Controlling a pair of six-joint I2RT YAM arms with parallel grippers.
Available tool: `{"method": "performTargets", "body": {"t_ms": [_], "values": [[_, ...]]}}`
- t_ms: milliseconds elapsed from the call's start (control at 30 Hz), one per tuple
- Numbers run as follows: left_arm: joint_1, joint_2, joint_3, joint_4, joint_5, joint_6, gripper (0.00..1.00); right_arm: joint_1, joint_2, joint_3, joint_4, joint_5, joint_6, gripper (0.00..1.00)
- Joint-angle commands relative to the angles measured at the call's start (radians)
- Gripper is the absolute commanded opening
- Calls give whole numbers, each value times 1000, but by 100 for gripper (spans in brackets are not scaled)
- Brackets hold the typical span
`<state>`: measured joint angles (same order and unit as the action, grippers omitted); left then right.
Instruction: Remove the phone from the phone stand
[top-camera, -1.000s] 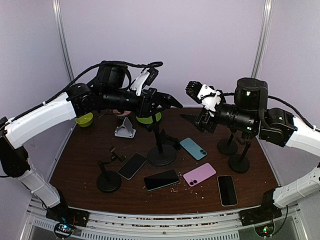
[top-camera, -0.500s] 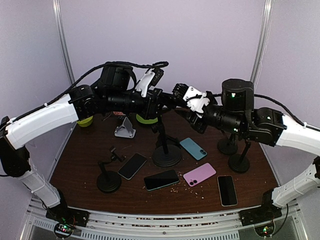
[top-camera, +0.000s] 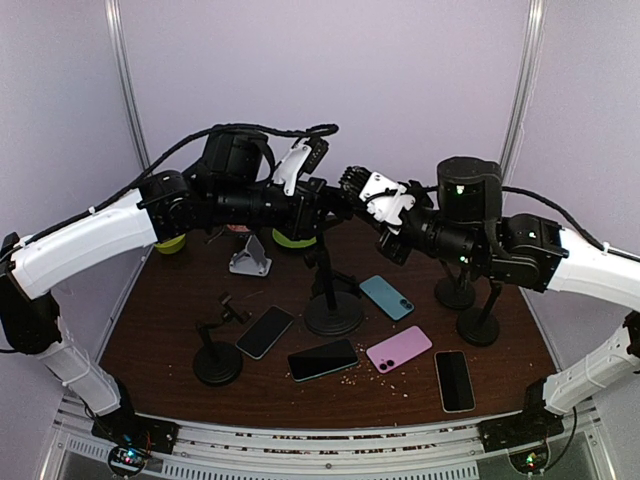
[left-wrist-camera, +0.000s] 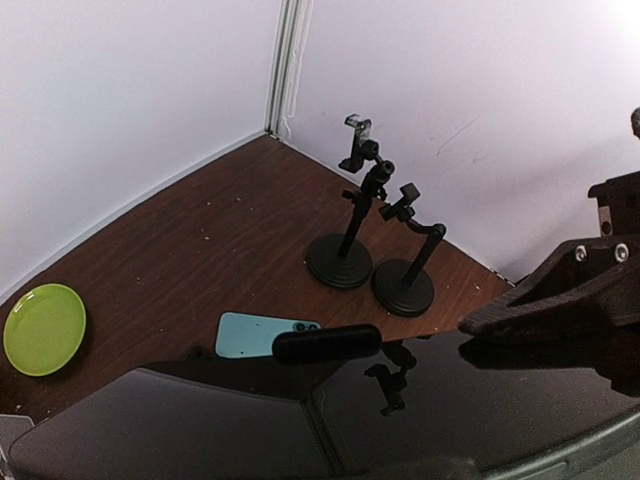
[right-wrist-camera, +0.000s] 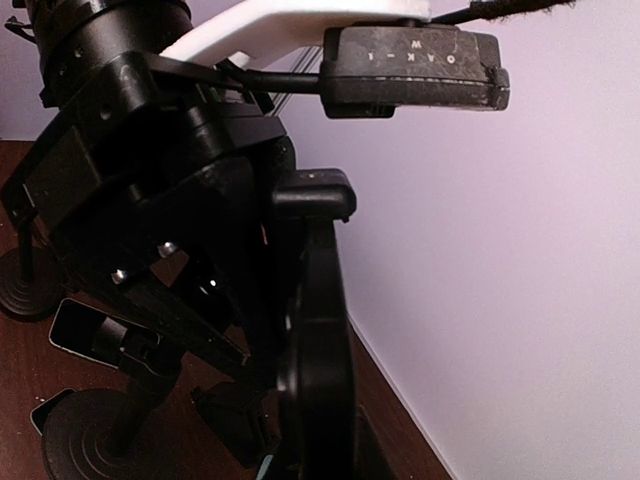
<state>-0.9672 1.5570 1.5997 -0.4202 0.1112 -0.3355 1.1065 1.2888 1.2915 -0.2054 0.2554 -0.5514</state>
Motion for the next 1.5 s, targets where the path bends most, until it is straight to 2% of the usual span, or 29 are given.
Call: {"method": "performTargets", "body": {"t_ms": [0,500,933,1467], "values": [[-7,-25,62,232,-24,-49,0,19,-11,11,2,28,8,0],[-8,-12,-19,274,-100,-139,0,101,-152,-160,-8,79,106,0],[-74,51,-60,327,-118,-162,0,172,-338,-337,-75,67,246,0],[-74,84,-34,320,-151,-162,0,174,-452,-388,-132,-7,266,0]]}}
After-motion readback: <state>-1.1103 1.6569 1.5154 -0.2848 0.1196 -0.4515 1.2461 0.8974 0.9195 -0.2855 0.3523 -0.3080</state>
